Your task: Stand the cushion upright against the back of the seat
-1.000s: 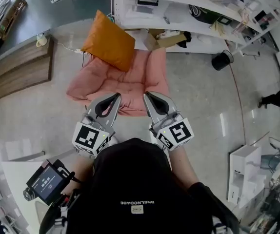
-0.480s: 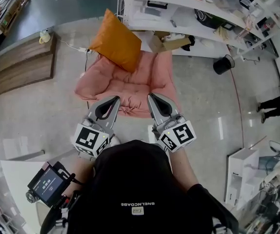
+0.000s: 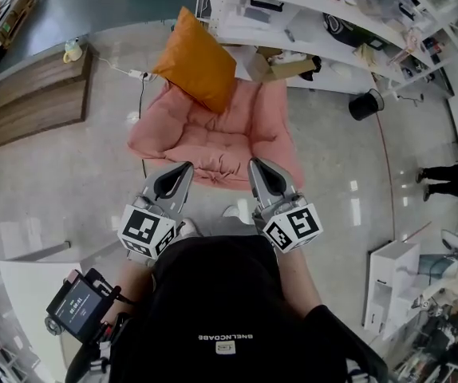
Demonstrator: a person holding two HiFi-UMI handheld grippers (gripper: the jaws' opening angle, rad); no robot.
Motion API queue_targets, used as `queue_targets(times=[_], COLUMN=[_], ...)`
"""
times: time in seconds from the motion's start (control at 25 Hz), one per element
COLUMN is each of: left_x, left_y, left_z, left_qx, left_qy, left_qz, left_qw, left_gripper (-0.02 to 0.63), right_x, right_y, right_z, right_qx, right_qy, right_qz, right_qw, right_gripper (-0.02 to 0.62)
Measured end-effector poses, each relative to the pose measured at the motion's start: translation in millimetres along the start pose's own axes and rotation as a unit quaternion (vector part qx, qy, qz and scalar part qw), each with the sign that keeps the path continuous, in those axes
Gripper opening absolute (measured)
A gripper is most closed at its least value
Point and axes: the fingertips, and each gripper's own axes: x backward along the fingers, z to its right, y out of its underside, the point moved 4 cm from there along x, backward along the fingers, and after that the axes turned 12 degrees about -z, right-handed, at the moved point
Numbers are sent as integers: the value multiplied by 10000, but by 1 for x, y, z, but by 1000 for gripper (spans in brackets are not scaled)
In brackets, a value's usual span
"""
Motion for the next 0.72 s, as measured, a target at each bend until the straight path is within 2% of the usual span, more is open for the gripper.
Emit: queue_targets(times=[0.44, 0.72], left_x=[-40, -77], left_y=[9, -1], left_z=[2, -15], left_qx=[177, 312], left_qy=[-70, -395], left_qz=[-284, -289], left_qw=[9994, 9983], left_gripper=[18, 18], right_x=[-9, -36], right_y=[9, 2], right_z=[47, 89], right_qx=[-227, -154], right_qy=[-54, -361], right_qz=[-179, -294], right_qw=[9996, 9988], right_gripper=[5, 5])
